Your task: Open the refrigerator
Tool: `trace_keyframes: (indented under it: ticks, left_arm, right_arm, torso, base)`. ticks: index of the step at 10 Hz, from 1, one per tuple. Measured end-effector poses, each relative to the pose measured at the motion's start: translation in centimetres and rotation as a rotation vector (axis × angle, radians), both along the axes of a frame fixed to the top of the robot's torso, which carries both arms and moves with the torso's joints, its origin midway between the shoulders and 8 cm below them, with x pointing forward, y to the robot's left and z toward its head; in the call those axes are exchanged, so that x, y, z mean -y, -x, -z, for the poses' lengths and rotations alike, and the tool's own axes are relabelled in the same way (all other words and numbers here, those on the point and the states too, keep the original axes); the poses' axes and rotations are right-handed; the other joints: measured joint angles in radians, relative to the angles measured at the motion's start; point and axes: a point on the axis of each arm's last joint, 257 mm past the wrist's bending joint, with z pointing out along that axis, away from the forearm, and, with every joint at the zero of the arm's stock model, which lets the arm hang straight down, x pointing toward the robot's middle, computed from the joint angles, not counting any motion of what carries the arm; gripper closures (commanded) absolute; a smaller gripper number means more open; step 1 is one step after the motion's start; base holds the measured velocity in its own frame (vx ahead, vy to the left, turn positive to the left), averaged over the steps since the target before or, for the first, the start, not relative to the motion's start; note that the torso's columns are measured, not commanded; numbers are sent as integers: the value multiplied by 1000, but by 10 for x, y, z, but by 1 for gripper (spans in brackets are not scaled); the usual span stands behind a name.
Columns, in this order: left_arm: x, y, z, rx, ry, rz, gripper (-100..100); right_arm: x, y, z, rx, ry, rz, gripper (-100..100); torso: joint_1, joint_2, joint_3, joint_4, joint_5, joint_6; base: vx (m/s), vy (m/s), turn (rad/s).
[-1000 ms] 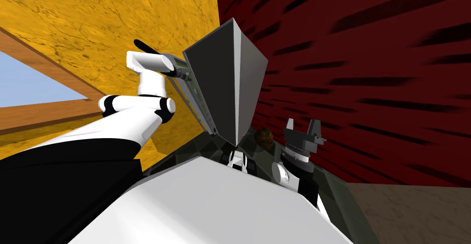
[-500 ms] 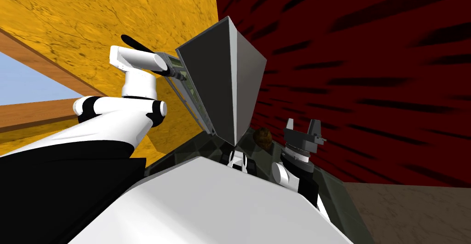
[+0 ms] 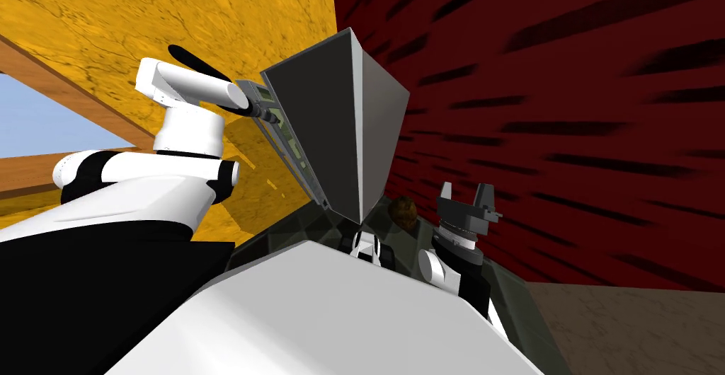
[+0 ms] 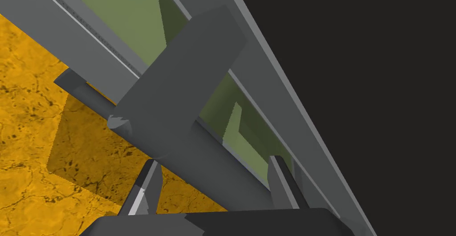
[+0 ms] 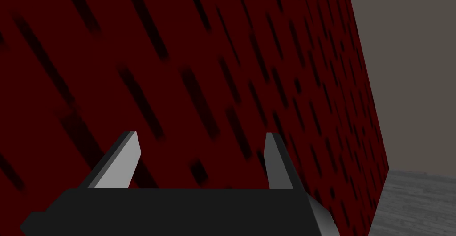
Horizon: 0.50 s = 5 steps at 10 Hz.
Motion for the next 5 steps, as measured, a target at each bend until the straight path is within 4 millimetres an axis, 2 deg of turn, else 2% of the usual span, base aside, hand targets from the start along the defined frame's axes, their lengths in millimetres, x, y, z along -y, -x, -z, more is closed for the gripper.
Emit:
trace_keyframes:
  ticks: [5]
  left_arm:
    - [-3, 27, -5, -34, -31, -36, 100]
  right_arm:
    - [0, 0, 0, 0, 0, 0, 0]
  torso:
    - [-8, -4, -4, -3, -5, 6]
  base:
    - [-3, -43, 12]
